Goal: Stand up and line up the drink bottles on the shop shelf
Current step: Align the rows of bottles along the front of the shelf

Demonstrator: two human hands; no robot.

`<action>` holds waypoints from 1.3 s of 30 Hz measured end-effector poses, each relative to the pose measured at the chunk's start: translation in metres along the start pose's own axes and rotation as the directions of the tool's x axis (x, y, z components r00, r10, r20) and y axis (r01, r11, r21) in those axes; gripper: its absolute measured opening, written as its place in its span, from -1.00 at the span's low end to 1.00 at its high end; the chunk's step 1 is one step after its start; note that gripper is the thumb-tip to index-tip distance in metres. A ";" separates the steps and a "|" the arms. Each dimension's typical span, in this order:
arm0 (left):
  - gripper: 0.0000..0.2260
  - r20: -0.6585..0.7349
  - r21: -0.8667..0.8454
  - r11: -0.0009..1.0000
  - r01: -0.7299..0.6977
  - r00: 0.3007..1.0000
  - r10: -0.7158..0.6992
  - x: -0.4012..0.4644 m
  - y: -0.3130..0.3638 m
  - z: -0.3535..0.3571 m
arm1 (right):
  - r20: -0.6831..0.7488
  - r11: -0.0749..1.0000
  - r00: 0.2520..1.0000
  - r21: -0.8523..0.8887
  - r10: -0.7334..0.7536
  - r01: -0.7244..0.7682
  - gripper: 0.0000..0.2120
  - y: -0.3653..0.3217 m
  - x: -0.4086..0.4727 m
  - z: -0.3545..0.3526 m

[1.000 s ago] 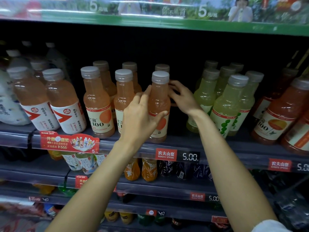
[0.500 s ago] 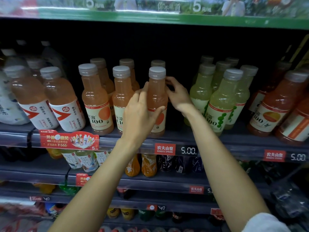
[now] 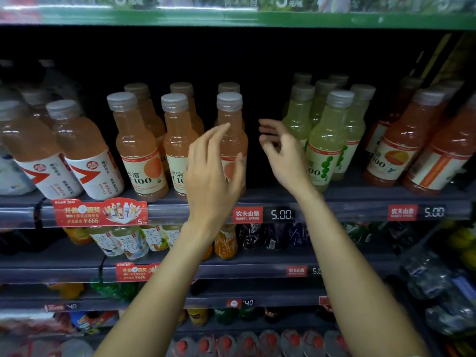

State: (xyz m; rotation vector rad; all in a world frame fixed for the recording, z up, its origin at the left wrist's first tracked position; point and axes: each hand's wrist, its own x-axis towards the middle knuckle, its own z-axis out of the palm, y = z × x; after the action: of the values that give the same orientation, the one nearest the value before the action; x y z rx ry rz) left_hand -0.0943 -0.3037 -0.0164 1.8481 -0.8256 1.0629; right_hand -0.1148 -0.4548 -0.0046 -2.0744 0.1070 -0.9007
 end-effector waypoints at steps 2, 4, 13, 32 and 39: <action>-0.74 -0.025 -0.109 0.991 -0.074 0.997 0.072 -0.005 0.017 0.002 | -0.101 0.984 0.990 -0.157 -0.097 0.081 -0.76 -0.001 -0.020 -0.019; -0.77 0.031 -0.254 0.963 -0.091 0.994 0.103 -0.009 0.031 0.009 | -0.210 0.939 0.962 -0.328 -0.176 0.101 -0.80 0.003 -0.037 -0.037; -0.29 0.492 -0.343 0.837 0.427 0.840 -0.227 0.002 0.033 0.108 | -0.328 0.880 0.943 -0.430 0.054 -0.200 -0.32 0.048 -0.053 -0.073; -0.18 0.529 -0.221 0.931 0.290 0.838 -0.135 -0.007 0.020 0.091 | -0.329 0.910 0.944 -0.381 0.030 -0.162 -0.20 0.070 -0.044 -0.075; -0.17 0.521 -0.178 0.955 0.237 0.846 -0.113 -0.010 0.022 0.080 | -0.324 0.913 0.945 -0.368 0.051 -0.176 -0.20 0.069 -0.046 -0.077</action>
State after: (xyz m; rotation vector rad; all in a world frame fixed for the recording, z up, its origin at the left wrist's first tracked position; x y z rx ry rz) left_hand -0.0893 -0.3831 -0.0419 1.9737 -1.0071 0.3324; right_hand -0.1812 -0.5334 -0.0519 -2.2419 0.6188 -1.2018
